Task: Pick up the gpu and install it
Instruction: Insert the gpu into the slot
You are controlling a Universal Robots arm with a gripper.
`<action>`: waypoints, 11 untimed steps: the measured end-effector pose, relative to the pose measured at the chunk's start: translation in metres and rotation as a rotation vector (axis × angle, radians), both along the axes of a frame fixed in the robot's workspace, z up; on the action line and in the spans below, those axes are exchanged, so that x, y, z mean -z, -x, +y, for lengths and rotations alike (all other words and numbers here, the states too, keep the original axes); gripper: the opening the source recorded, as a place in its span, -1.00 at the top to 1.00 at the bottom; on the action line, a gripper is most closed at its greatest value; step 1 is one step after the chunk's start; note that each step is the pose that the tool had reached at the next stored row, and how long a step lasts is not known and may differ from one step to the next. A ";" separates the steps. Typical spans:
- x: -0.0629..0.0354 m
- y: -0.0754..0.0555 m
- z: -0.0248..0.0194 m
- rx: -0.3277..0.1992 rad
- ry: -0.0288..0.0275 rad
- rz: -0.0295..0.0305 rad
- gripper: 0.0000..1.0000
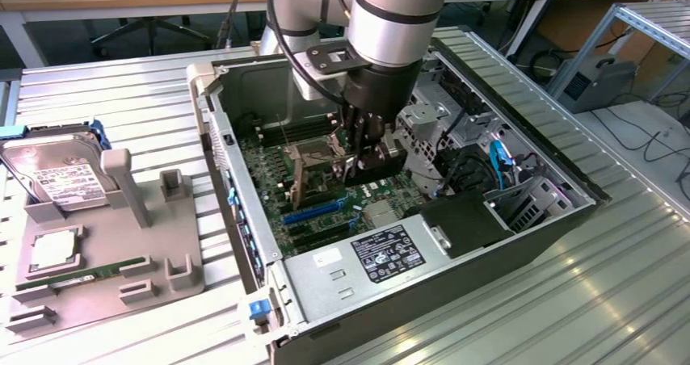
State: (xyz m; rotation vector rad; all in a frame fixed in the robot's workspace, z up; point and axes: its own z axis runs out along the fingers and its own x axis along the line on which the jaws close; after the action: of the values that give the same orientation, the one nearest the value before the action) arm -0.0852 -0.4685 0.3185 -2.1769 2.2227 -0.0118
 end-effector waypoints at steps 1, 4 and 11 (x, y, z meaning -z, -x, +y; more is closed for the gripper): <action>0.0006 0.000 0.0000 0.000 0.0000 0.0000 0.47; 0.0022 0.002 0.0000 0.000 0.0001 0.0001 0.47; 0.0063 0.007 0.0000 0.000 0.0001 0.0000 0.47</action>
State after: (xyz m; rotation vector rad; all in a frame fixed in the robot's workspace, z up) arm -0.0922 -0.4685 0.3122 -2.1769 2.2228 -0.0119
